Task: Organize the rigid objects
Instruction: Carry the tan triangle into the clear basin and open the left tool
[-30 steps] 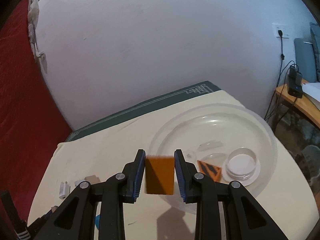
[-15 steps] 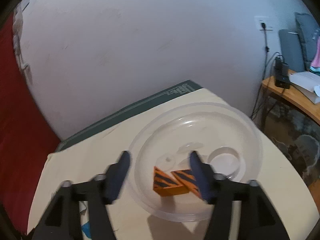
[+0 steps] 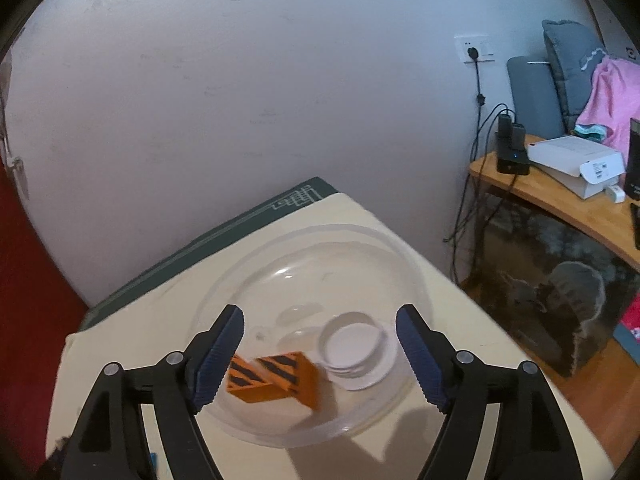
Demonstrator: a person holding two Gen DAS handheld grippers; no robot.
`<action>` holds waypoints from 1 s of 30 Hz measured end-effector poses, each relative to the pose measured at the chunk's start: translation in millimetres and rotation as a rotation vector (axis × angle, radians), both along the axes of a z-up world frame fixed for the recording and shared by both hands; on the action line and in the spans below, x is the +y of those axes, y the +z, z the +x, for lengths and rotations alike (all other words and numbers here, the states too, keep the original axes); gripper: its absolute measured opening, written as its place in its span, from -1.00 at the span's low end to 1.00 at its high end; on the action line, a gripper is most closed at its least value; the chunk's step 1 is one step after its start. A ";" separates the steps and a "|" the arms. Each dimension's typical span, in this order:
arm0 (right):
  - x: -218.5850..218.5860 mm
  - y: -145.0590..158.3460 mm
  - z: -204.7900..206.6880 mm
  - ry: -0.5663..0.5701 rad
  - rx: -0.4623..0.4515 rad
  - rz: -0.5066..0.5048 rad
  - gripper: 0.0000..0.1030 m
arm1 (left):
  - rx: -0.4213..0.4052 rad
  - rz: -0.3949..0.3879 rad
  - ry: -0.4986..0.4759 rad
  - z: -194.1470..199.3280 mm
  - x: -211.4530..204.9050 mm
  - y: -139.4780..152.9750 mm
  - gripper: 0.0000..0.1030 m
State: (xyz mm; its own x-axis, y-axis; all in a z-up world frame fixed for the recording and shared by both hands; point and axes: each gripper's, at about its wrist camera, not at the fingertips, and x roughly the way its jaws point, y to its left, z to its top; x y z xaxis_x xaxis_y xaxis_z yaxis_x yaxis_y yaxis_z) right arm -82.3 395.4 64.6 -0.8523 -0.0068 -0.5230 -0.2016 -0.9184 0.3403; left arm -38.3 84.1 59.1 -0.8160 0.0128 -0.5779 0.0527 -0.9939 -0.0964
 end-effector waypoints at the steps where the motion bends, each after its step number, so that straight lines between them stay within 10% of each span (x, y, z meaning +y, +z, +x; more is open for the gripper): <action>1: 1.3 -0.5 0.7 -0.001 -0.004 0.006 0.61 | 0.002 0.000 -0.014 -0.6 3.5 2.2 -0.46; 30: 27.9 -10.9 18.6 -0.011 0.019 -0.026 0.79 | 0.013 0.027 -0.399 -75.4 137.5 37.2 -0.45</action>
State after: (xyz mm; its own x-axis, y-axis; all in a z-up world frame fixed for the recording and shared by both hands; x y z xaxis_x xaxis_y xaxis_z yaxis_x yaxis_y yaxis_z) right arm -63.6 423.3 53.7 -0.8623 -0.0108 -0.5063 -0.2046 -0.9072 0.3677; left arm -113.7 221.6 96.3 -0.7513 0.3448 -0.5627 -0.3380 -0.9334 -0.1207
